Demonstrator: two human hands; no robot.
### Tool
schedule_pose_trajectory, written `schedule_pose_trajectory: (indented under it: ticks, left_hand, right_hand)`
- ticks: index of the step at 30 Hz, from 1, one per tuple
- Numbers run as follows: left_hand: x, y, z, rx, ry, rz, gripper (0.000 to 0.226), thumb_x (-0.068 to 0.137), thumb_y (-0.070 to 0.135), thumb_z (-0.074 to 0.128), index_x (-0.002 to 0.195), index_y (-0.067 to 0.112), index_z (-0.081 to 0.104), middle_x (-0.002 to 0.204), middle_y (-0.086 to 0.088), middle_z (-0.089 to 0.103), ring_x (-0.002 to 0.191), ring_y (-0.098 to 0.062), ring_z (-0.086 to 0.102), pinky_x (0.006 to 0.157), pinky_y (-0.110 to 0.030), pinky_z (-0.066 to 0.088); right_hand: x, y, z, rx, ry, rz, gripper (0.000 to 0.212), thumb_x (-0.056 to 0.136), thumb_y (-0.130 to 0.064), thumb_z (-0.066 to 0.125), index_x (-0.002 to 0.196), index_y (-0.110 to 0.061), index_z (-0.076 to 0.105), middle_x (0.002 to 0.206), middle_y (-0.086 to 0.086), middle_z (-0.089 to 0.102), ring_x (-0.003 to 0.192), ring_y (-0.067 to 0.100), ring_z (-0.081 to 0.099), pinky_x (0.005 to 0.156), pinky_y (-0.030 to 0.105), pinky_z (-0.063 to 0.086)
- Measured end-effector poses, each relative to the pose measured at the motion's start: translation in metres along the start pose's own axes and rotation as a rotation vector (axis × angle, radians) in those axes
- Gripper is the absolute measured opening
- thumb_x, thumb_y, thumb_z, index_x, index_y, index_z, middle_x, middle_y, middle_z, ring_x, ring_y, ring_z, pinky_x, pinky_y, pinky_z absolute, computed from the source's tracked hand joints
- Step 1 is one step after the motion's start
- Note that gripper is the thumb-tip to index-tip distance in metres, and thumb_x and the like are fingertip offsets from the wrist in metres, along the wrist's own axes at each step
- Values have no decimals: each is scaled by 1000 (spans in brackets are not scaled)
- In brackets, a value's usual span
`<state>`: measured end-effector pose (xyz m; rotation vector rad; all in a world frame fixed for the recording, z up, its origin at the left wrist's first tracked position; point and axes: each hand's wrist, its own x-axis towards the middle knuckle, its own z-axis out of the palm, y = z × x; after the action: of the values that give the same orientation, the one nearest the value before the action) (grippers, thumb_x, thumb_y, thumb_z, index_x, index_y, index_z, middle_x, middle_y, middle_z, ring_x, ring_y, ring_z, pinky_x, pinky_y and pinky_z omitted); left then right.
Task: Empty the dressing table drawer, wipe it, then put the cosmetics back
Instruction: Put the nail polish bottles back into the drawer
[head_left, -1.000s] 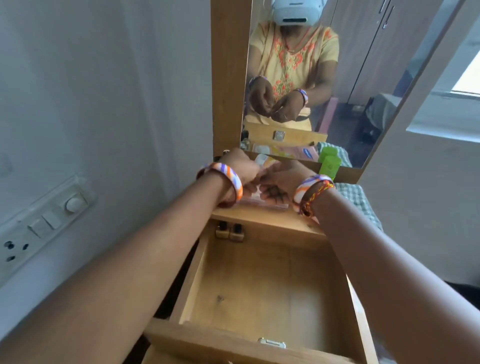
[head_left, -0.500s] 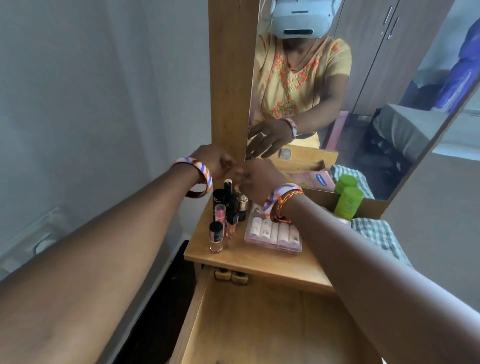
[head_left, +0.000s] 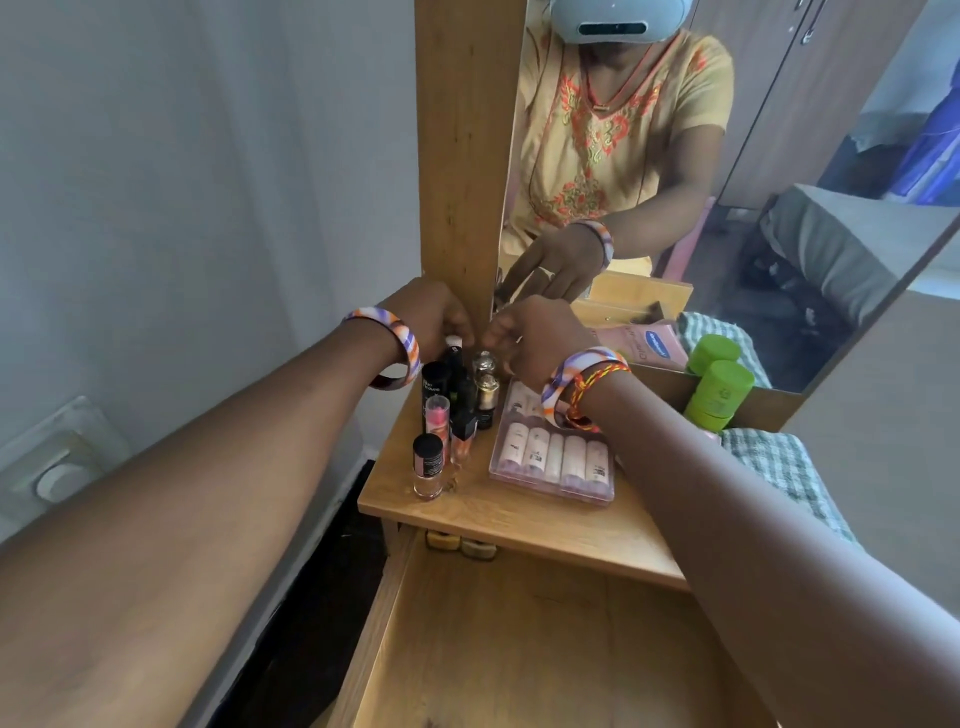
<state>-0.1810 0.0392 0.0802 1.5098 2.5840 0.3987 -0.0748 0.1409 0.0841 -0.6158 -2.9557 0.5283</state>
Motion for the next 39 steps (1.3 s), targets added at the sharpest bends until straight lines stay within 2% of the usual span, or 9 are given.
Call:
schedule_pose_trajectory:
  ticks: [8, 13, 18, 22, 25, 28, 32, 36, 39]
  left_hand:
    - [-7, 7, -25, -66, 211, -42, 30, 84, 4, 64, 113, 8, 68, 121, -11, 65, 111, -27, 58, 92, -26, 41]
    - [-11, 11, -35, -164, 333, -75, 31, 83, 8, 66, 115, 7, 67, 121, -12, 65, 110, -27, 59, 84, -22, 37]
    - [-16, 11, -36, -259, 449, -121, 23, 84, 12, 66, 106, 6, 70, 112, -12, 68, 94, -21, 62, 79, -21, 40]
    - [-21, 6, -33, -311, 516, -182, 18, 83, 13, 66, 99, 4, 71, 107, -11, 69, 90, -22, 64, 78, -21, 41]
    - [-25, 2, -33, -356, 545, -216, 15, 83, 10, 66, 96, 4, 70, 96, -6, 69, 74, -15, 59, 71, -14, 39]
    - [-28, 0, -35, -368, 561, -230, 15, 83, 9, 66, 97, 4, 70, 97, -5, 69, 77, -15, 59, 73, -16, 40]
    - [-32, -1, -38, -366, 597, -236, 18, 86, 8, 63, 101, 4, 70, 106, -11, 70, 82, -14, 59, 76, -18, 40]
    - [-37, 1, -41, -394, 645, -242, 21, 87, 9, 63, 106, 3, 69, 111, -13, 69, 97, -24, 65, 80, -19, 42]
    - [-42, 5, -46, -399, 673, -229, 21, 88, 8, 60, 107, 3, 69, 110, -14, 69, 96, -24, 66, 78, -18, 42]
  right_hand:
    - [2, -3, 2, -101, -15, -66, 52, 79, 11, 54, 122, -16, 62, 123, 15, 61, 109, 30, 61, 96, 33, 50]
    - [5, -5, 9, -90, 85, -12, 39, 81, 4, 57, 119, -7, 63, 116, 15, 65, 105, 28, 63, 92, 31, 51]
    - [-8, -20, 3, 17, 63, -126, 40, 86, 3, 53, 122, -12, 62, 117, 11, 67, 106, 28, 63, 92, 30, 50]
    - [-5, -28, 7, -84, 28, -149, 43, 89, -1, 53, 129, -15, 55, 122, 13, 63, 105, 30, 62, 85, 27, 48]
    - [4, -28, 12, -135, -7, -127, 38, 89, -6, 54, 124, -17, 61, 118, 12, 65, 102, 29, 63, 89, 33, 53]
    - [6, -25, 13, -99, -14, -133, 34, 87, -4, 55, 117, -15, 66, 115, 11, 67, 102, 28, 62, 89, 31, 52]
    - [5, -19, 10, 13, 84, -109, 29, 90, -5, 53, 114, -12, 67, 113, 11, 68, 105, 28, 62, 88, 26, 46]
    - [-2, -17, 2, 242, 288, -62, 25, 89, -4, 55, 108, -10, 70, 107, 11, 70, 99, 26, 63, 76, 20, 39]
    - [-10, -21, -8, 360, 433, -46, 24, 88, -4, 56, 108, -9, 70, 108, 9, 70, 92, 16, 60, 75, 16, 35]
